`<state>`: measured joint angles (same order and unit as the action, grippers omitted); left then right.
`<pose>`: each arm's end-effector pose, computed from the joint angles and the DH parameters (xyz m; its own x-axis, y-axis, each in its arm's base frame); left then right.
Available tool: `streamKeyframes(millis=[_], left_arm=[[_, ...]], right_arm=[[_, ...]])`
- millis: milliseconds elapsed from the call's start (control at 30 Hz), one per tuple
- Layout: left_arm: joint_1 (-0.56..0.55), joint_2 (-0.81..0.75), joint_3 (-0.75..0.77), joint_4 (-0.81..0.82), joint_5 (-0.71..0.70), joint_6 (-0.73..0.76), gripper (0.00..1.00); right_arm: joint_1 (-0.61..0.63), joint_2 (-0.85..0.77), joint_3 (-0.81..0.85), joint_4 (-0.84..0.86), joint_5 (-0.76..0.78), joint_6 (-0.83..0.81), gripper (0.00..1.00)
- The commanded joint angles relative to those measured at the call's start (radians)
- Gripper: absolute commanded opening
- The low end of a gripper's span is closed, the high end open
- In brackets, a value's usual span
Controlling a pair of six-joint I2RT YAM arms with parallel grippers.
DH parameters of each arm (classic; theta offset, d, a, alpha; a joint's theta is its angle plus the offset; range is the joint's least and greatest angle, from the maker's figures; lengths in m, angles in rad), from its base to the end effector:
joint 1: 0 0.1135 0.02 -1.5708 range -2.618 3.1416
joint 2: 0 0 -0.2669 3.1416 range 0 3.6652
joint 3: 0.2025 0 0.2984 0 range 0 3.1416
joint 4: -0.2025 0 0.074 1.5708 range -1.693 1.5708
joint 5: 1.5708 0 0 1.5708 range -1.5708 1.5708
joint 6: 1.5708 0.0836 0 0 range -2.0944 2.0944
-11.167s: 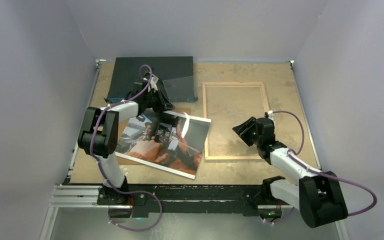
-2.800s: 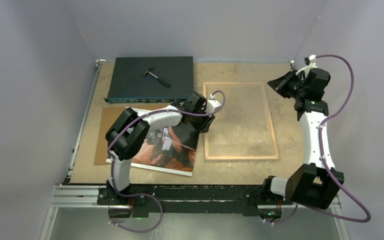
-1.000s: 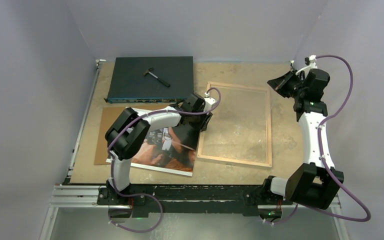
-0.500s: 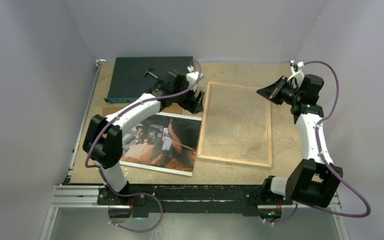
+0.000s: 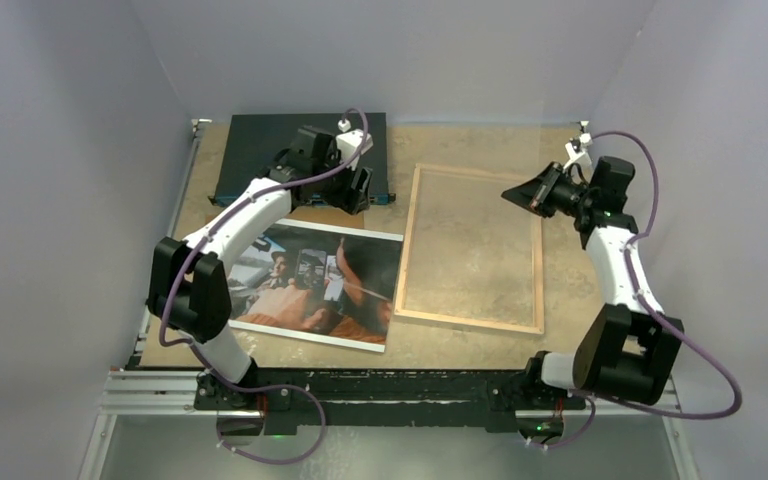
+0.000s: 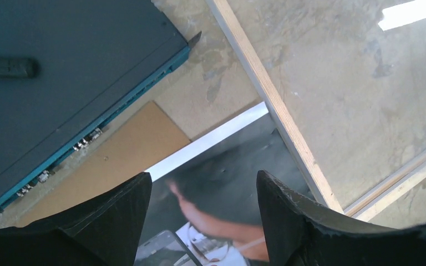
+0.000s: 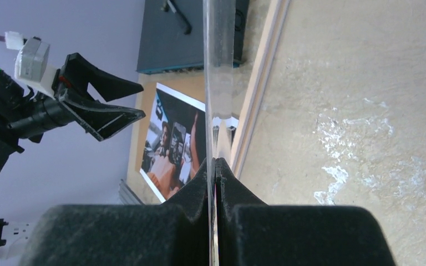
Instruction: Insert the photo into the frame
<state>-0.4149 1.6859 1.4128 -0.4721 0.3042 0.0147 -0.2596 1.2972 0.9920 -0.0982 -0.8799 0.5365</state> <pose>0.4121 -0.2089 0.2533 -0.6119 0.2849 -0.7379 0.5951 0.7803 -0.1923 0.3662 -0.0306 0.2899 -0.5926 0.4944 -0.6359 -0.2543 0.6342 0.7301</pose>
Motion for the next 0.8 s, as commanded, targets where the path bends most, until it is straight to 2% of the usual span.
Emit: streamKeyframes(millis=[0,200,367,467,533,767], left_arm=[[-0.002,-0.013,-0.043,-0.007,-0.011,0.049,0.67],[-0.003,0.002,-0.075,-0.012,-0.014,0.069,0.65],[-0.003,-0.001,-0.147,0.052,0.08,0.05,0.62],[-0.002,0.021,-0.199,0.131,0.165,0.031,0.55],[-0.005,0.046,-0.223,0.173,0.213,0.013,0.47],[-0.009,0.091,-0.281,0.287,0.319,-0.06,0.3]], right_arm=[[0.009,0.095,-0.029,0.074,-0.044,-0.021,0.0],[0.008,0.198,-0.024,0.075,-0.022,-0.056,0.0],[0.008,0.23,0.004,0.048,-0.029,-0.075,0.0],[0.009,0.234,0.001,0.055,-0.042,-0.076,0.0],[0.009,0.221,-0.003,0.047,-0.056,-0.073,0.0],[0.009,0.075,-0.046,0.041,-0.055,-0.023,0.0]])
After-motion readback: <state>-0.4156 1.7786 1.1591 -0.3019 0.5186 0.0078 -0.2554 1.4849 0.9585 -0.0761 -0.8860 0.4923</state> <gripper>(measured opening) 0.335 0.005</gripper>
